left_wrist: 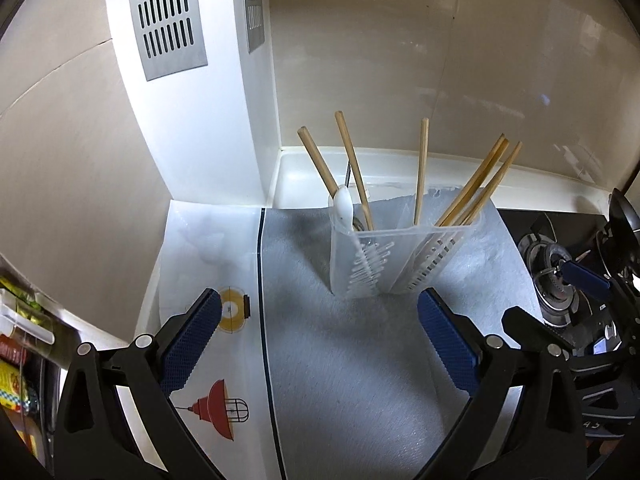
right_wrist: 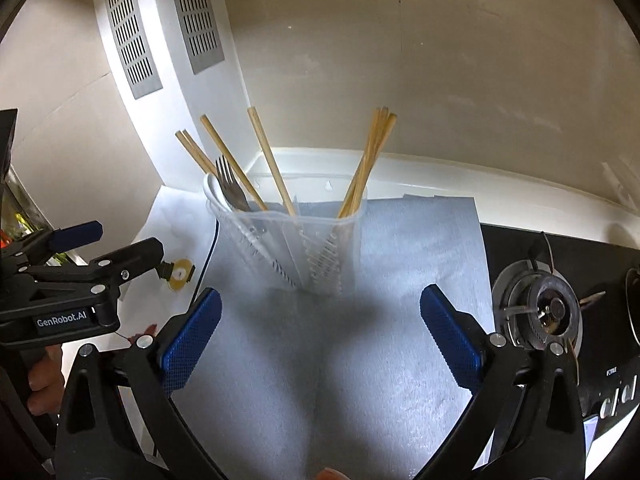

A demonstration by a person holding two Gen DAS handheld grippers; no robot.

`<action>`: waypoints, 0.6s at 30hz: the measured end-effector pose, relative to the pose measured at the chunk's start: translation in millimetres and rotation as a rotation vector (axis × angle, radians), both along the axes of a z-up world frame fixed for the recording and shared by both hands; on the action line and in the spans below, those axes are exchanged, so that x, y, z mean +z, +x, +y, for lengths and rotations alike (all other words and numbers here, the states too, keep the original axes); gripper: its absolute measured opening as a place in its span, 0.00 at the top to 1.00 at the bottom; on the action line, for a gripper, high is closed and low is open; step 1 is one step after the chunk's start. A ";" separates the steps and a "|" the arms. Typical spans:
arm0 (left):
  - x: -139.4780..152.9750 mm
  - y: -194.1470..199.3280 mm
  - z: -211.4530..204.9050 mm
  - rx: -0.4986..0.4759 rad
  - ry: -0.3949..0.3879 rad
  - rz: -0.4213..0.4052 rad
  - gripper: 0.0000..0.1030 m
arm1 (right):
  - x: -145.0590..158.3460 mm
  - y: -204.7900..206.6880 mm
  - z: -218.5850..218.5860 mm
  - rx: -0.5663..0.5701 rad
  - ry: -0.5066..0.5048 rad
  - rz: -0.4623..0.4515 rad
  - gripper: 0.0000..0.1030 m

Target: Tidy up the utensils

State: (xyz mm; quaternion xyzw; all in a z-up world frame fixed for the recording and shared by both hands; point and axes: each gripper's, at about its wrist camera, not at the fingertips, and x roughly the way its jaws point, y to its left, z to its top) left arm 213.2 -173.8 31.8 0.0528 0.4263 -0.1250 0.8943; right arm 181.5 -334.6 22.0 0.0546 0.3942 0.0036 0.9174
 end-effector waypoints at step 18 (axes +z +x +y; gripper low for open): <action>-0.5 -9.9 -0.2 0.003 0.021 -0.019 0.07 | -2.2 -8.3 4.1 0.008 -0.012 0.004 0.05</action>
